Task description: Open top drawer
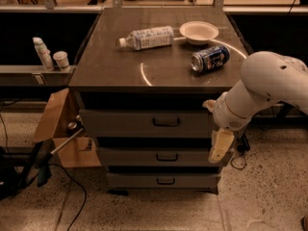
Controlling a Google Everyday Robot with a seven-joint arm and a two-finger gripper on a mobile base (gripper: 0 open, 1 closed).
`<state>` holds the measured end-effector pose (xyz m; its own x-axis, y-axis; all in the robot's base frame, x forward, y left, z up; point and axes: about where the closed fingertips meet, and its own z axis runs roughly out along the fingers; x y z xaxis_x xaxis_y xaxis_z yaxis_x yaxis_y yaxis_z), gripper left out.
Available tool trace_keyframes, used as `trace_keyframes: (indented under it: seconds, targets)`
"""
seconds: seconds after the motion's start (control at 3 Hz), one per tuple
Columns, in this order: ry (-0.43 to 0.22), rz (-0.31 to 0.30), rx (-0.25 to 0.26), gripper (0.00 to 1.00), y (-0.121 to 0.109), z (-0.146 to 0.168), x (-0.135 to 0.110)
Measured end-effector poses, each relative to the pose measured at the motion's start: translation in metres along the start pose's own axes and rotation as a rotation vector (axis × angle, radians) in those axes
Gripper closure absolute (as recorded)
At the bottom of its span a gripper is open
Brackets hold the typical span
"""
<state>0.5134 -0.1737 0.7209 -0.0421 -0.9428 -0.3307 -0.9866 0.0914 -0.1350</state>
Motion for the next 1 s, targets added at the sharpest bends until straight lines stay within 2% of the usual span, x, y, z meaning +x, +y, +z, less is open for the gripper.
trace_keyframes:
  seconds: [0.33,0.67,1.0]
  targets:
    - [-0.037,-0.052,-0.04,0.0,-0.002,0.014,0.001]
    - [-0.051,-0.093,-0.049,0.0,-0.007,0.026,0.004]
    - [-0.039,-0.12,-0.021,0.0,-0.022,0.04,0.005]
